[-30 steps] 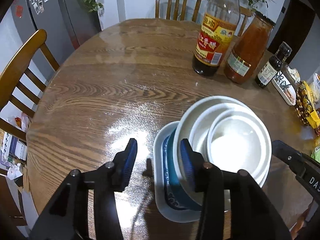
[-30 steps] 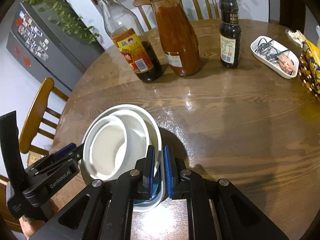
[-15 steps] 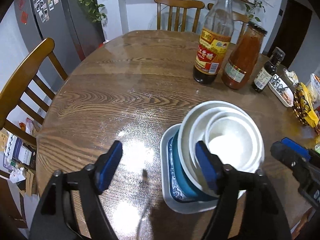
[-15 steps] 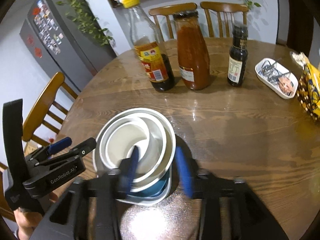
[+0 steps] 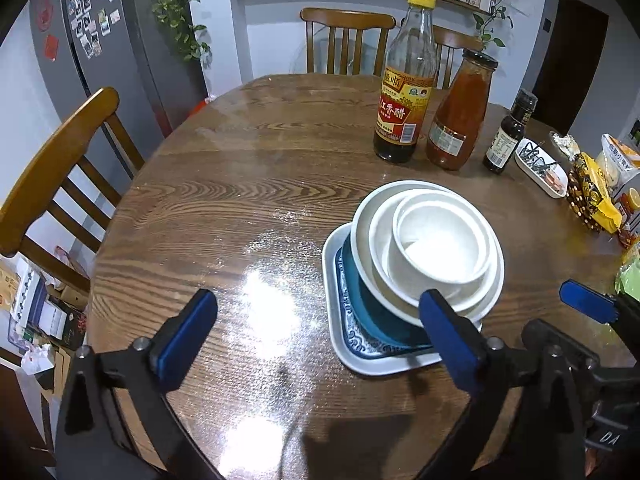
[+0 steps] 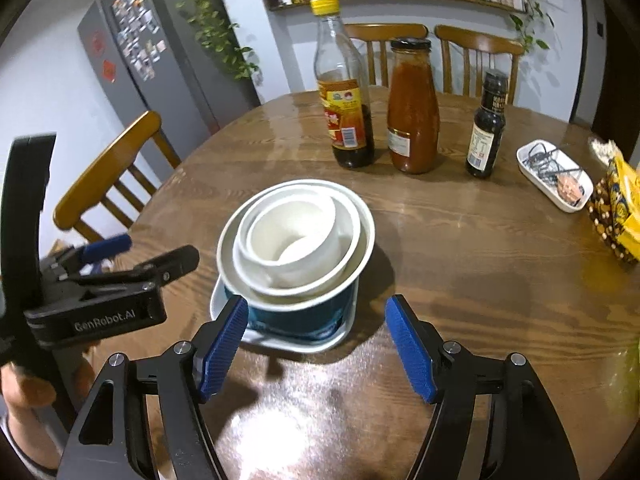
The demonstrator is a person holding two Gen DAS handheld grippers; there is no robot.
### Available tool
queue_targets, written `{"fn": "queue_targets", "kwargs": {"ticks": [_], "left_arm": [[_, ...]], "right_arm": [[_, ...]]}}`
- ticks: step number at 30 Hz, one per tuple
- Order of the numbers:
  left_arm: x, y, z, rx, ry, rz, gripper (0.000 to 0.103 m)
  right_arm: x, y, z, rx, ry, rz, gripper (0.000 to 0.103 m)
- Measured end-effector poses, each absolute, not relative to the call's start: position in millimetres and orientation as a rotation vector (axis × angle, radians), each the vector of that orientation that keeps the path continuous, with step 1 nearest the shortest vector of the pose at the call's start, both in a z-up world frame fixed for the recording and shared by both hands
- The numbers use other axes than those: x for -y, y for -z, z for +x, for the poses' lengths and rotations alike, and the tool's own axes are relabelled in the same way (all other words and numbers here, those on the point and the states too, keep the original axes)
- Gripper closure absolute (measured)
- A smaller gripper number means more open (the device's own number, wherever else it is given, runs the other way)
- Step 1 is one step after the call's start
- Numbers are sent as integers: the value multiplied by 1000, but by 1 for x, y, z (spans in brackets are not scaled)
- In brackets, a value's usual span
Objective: Organize plates and bowls
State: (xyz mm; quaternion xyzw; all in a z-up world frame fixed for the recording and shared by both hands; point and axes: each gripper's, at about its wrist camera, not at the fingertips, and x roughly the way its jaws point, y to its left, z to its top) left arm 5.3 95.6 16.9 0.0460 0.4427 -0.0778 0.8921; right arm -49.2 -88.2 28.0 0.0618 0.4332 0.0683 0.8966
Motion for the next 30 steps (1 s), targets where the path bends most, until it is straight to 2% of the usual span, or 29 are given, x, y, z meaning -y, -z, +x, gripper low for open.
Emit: {"fn": "queue_targets", "kwargs": {"ticks": [13, 30], "left_arm": [[-96, -14, -12, -957, 218, 115, 1], [-92, -14, -28, -921, 185, 178, 1]], "right_arm": [[79, -12, -64, -919, -160, 108, 30], [76, -11, -67, -923, -157, 110, 30]]}}
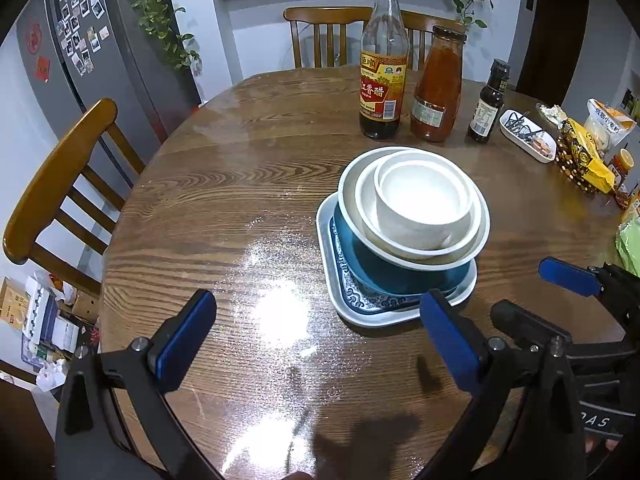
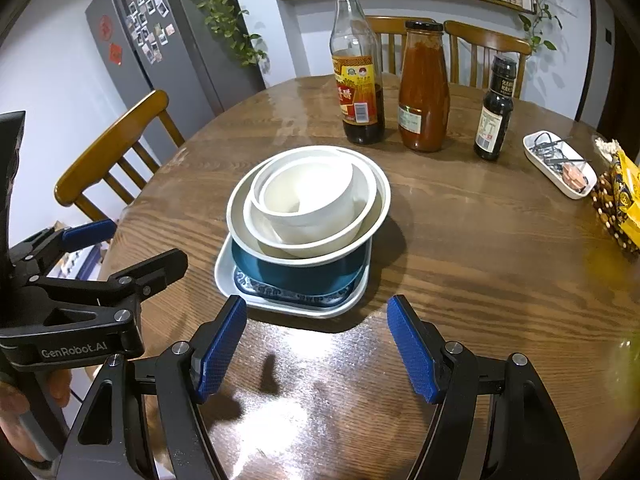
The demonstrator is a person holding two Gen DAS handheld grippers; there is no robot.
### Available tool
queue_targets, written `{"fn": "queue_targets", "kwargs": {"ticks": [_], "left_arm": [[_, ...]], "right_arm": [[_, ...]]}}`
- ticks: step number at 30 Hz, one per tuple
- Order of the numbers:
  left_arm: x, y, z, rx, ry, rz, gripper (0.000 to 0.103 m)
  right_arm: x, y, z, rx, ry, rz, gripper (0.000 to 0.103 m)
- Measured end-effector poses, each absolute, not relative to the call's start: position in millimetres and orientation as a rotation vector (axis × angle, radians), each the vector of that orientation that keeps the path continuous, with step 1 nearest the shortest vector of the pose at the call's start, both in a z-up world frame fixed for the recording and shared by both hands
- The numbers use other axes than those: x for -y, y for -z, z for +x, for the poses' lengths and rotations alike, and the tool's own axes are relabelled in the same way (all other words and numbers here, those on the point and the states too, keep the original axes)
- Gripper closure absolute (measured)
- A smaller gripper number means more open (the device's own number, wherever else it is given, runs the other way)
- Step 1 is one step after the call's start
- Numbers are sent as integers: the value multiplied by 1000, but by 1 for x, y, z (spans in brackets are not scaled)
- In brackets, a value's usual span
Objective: Organize plates and bowls
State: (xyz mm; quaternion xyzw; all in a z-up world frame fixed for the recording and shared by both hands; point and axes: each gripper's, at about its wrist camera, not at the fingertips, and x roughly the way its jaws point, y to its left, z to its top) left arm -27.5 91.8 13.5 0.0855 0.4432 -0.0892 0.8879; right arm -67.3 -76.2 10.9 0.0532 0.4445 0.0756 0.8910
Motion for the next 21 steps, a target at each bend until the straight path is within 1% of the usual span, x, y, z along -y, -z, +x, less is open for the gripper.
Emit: {"fn": "queue_targets", "kwargs": {"ticks": [21], "left_arm": [[-89, -7, -27, -934, 169, 193, 1]], "right_arm": [[75, -11, -63, -924, -140, 59, 29]]}}
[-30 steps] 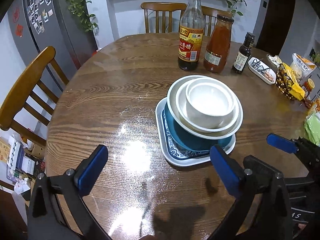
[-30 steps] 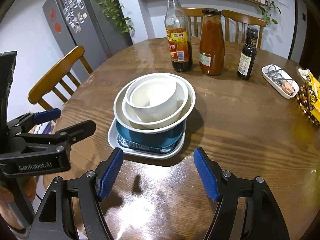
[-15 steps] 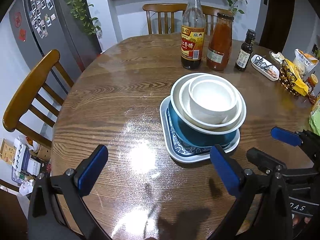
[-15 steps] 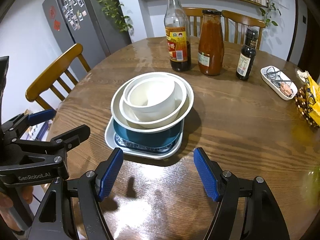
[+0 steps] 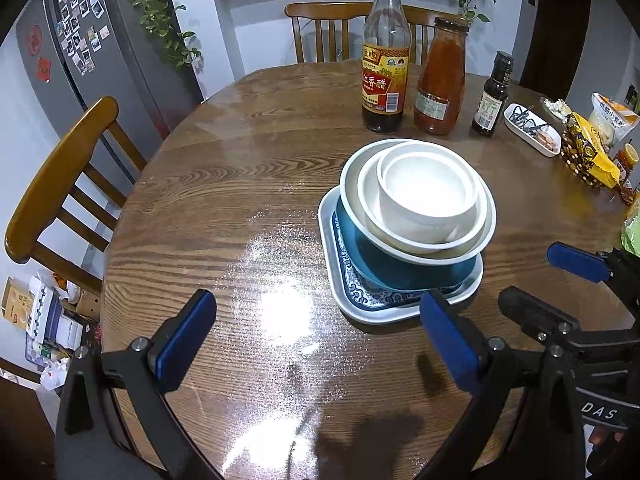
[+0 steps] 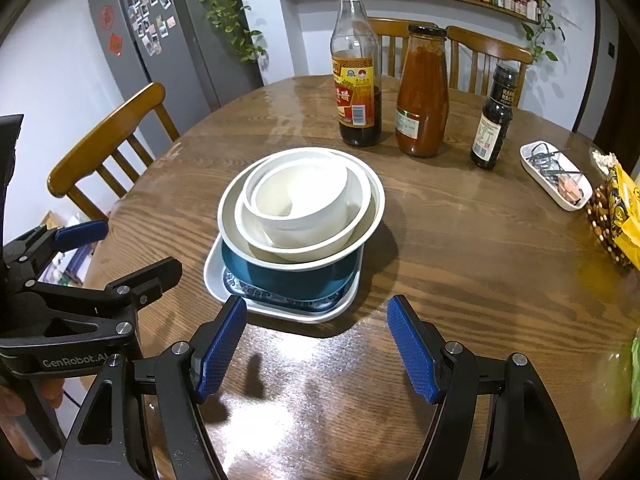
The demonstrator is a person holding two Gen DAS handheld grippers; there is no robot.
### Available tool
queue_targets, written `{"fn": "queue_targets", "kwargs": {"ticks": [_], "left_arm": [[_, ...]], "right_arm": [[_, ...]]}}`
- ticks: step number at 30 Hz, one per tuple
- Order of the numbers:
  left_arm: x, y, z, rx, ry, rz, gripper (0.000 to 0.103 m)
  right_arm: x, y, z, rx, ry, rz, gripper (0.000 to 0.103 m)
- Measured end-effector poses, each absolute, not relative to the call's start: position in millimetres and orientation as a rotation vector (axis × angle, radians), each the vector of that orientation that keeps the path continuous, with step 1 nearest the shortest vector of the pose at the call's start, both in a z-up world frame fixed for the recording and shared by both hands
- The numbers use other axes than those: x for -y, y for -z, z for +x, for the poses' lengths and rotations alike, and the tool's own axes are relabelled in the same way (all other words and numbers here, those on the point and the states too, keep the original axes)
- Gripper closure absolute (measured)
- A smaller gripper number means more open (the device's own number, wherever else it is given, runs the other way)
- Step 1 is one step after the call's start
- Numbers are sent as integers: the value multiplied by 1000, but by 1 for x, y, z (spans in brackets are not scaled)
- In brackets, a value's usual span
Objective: Organize plates and bowls
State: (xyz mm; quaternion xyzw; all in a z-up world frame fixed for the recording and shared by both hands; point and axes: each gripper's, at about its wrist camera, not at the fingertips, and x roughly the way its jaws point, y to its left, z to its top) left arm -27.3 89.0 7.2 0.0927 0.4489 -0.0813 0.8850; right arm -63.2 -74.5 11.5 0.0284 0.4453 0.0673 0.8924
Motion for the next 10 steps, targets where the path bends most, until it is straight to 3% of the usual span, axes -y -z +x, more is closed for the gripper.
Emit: {"fn": "queue_targets", "kwargs": {"ticks": [10], "left_arm": [[-86, -9, -26, -917, 167, 193, 1]], "right_arm": [[76, -12, -62, -923, -140, 69, 29]]}}
